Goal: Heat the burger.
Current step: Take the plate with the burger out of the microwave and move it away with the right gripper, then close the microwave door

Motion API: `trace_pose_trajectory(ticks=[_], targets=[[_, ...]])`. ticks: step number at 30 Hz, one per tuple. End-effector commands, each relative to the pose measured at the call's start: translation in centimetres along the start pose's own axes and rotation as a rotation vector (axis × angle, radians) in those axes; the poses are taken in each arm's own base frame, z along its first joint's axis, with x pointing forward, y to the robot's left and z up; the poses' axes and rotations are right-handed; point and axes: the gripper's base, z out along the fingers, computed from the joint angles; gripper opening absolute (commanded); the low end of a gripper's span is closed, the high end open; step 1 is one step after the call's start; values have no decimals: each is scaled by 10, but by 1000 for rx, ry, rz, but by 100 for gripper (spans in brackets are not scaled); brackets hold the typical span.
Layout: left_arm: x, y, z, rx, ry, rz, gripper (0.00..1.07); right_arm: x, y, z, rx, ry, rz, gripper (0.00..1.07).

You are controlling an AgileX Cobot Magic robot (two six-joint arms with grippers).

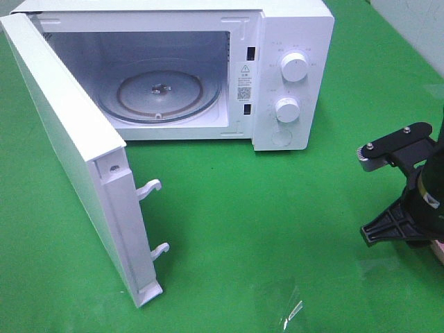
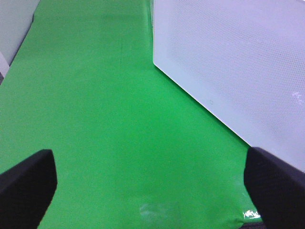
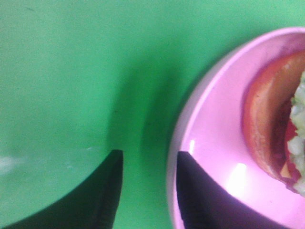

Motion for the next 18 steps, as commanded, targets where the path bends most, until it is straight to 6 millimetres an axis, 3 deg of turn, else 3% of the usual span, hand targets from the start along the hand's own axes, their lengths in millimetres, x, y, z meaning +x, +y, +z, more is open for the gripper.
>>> trace_pose_trajectory(ticks=[1,2,4,10,13,18], targets=[[-1,0,-2,-4,-33,6,101,-3,-1,-25,-107,-88,-17,46],[-1,0,-2,-4,-33,6,101,-3,-1,-25,-107,-88,-17,46],[-1,0,-2,-4,-33,6,101,-3,-5,-49,-174,-177,-38,57],[-1,0,-2,-4,-33,6,101,5,-13,-82,-256,-258,-1,72],[-1,0,-2,-4,-33,6,101,7,-15,-88,-265,-261,4,73],[-1,0,-2,-4,-33,6,101,27,-27,-113,-286,-258,11,75]])
